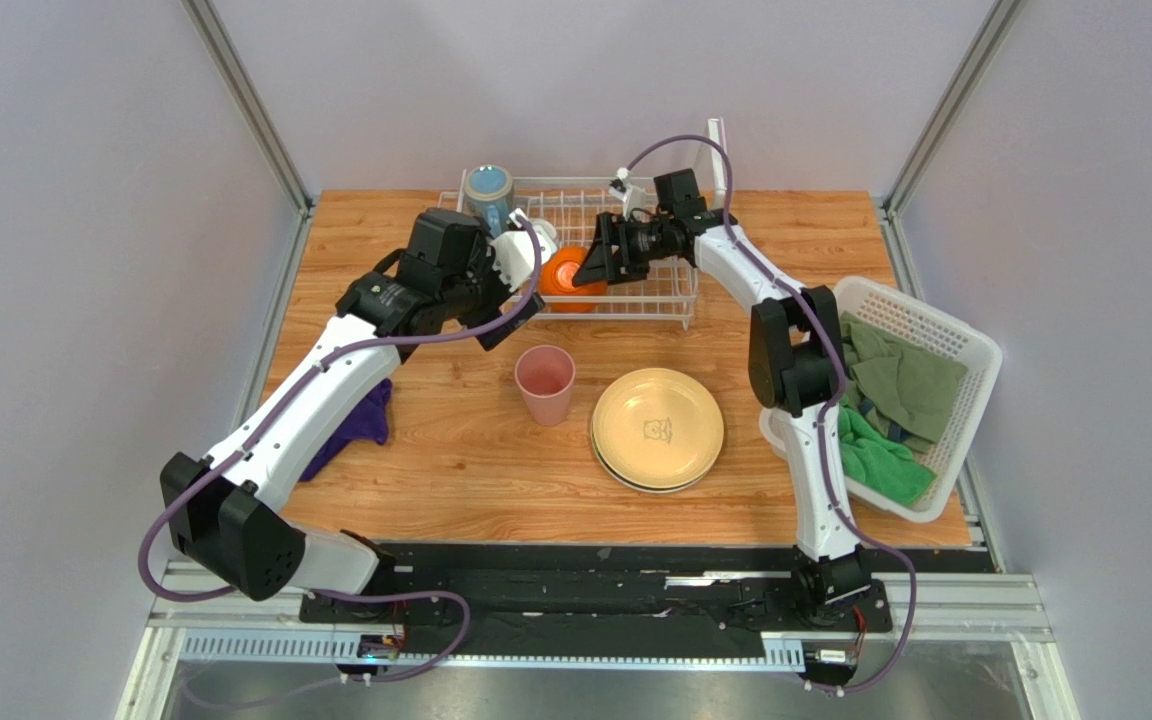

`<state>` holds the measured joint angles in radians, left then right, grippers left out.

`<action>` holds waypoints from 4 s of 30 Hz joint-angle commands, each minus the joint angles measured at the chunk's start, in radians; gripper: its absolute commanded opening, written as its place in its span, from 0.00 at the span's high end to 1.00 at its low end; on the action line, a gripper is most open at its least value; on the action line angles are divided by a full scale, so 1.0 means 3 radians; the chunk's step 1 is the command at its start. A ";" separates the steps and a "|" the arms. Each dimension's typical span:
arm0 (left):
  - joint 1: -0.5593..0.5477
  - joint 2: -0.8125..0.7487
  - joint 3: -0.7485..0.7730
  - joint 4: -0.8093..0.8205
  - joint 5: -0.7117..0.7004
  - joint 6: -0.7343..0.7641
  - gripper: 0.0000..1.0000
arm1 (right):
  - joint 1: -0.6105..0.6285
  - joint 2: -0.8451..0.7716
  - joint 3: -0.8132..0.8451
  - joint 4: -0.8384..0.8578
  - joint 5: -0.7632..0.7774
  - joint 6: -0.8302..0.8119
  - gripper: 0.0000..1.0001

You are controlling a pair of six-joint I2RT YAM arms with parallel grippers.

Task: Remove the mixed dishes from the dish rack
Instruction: Pick up the bowl from the dish rack, then place the bowl at the center of the board.

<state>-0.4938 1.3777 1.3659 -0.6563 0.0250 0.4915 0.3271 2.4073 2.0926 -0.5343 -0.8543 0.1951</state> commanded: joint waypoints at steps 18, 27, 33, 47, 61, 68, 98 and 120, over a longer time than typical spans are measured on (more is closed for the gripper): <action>0.0020 -0.0144 0.0013 0.0061 0.0004 -0.0043 0.01 | 0.0055 -0.0252 0.0091 0.0129 -0.0067 -0.0027 0.60; 0.0020 -0.0205 -0.0002 0.0066 0.0009 -0.0053 0.01 | 0.0055 -0.0421 0.0091 0.0170 -0.0113 0.0086 0.83; 0.0020 -0.0220 -0.0017 0.0061 -0.0001 -0.0038 0.01 | 0.0055 -0.0487 0.0076 0.0175 -0.0108 0.0101 0.93; 0.0112 -0.0348 0.0008 0.0102 0.0121 -0.0217 0.01 | 0.0050 -0.0835 0.0081 0.0037 0.0117 -0.0103 1.00; 0.0409 -0.0389 0.0054 0.0030 0.0484 -0.0406 0.01 | 0.0055 -0.1443 -0.0006 -0.0162 0.0639 -0.0548 1.00; 0.0485 -0.0308 0.0187 -0.0113 0.0612 -0.0513 0.01 | 0.0070 -0.1841 -0.0302 -0.0142 0.1016 -0.0850 1.00; 0.0603 0.0040 0.1148 -0.1069 0.1506 -0.1065 0.01 | 0.1987 -0.3703 -0.2991 0.1371 0.4591 -0.3380 1.00; 0.0598 0.0669 0.1936 -0.1647 0.1655 -0.1219 0.04 | 0.3005 -0.3122 -0.4291 0.4673 0.5665 -0.5865 1.00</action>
<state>-0.3180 1.5867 1.8915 -1.1122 0.4881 0.1368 1.2030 1.4185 0.8322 0.5346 0.7895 -1.3582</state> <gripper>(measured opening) 0.966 0.686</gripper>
